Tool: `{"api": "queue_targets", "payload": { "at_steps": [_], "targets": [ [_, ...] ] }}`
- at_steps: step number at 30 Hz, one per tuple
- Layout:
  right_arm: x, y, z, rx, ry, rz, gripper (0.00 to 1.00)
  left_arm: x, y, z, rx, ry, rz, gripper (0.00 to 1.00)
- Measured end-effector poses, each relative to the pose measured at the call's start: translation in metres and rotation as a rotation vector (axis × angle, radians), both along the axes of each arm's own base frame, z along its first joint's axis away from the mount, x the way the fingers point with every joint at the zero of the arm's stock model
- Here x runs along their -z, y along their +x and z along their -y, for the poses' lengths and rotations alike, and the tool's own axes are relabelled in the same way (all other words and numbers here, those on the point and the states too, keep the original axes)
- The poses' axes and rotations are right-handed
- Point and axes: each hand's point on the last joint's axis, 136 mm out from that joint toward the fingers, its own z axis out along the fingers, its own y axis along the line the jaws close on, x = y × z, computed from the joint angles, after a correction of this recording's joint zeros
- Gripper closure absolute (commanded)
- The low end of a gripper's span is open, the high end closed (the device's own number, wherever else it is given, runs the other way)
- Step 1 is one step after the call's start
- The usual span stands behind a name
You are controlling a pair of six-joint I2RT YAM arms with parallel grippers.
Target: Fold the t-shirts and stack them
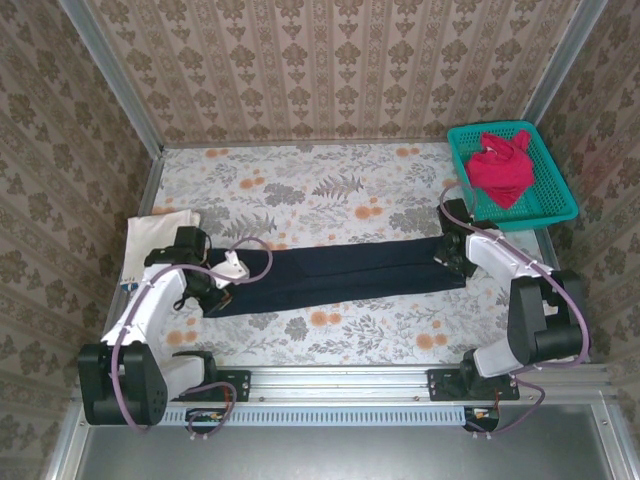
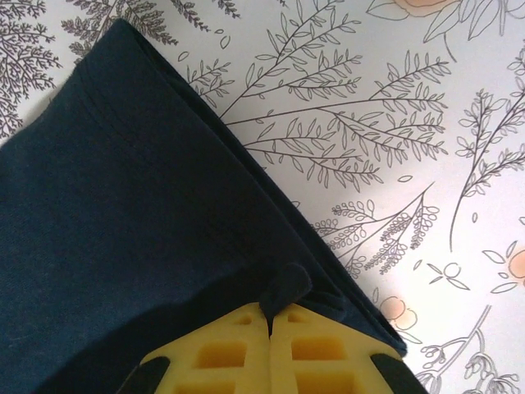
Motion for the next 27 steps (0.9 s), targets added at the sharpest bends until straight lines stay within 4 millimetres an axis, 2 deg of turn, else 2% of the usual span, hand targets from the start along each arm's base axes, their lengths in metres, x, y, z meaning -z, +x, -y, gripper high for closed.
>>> {"api": "queue_targets", "payload": {
  "at_steps": [1,2,3,6,7,8,9,12,15,17,19,23,25,27],
  "targets": [
    [0.000,0.002,-0.001,-0.007,0.003,0.005,0.65,0.002,-0.002,0.001,0.012,0.005,-0.009,0.77],
    [-0.001,0.003,-0.001,-0.010,0.005,0.010,0.53,0.005,-0.006,0.002,0.023,0.012,-0.019,0.56],
    [-0.001,0.004,-0.002,-0.012,0.007,0.014,0.47,0.007,-0.009,0.003,0.036,0.018,-0.027,0.49],
    [-0.003,0.006,-0.004,-0.037,0.004,0.019,0.36,0.012,-0.014,0.004,0.059,0.042,-0.031,0.36],
    [-0.004,0.008,-0.004,-0.047,0.003,0.024,0.34,0.013,-0.015,0.004,0.064,0.050,-0.019,0.26],
    [-0.007,0.010,-0.006,-0.061,0.001,0.032,0.32,0.013,-0.016,0.004,0.067,0.056,-0.007,0.05],
    [-0.010,0.013,-0.008,-0.075,0.000,0.041,0.31,0.012,-0.015,0.004,0.071,0.057,0.010,0.00],
    [-0.025,0.023,-0.018,-0.133,-0.006,0.088,0.24,0.003,-0.007,0.006,0.055,0.046,0.083,0.00],
    [-0.039,0.037,-0.034,-0.219,-0.011,0.141,0.22,-0.010,0.007,0.009,-0.006,0.024,0.148,0.00],
    [-0.045,0.044,-0.047,-0.275,0.000,0.170,0.22,-0.023,0.025,0.012,-0.082,-0.010,0.214,0.00],
    [-0.047,0.052,-0.067,-0.347,0.018,0.186,0.22,-0.041,0.054,0.019,-0.238,-0.086,0.292,0.00],
    [-0.042,0.073,-0.113,-0.472,0.051,0.193,0.27,-0.062,0.096,0.032,-0.549,-0.248,0.376,0.00],
    [-0.032,0.080,-0.138,-0.528,0.068,0.172,0.31,-0.064,0.106,0.042,-0.704,-0.325,0.382,0.00],
    [-0.021,0.082,-0.155,-0.569,0.086,0.148,0.35,-0.058,0.106,0.048,-0.838,-0.374,0.349,0.01]
  ]
}}
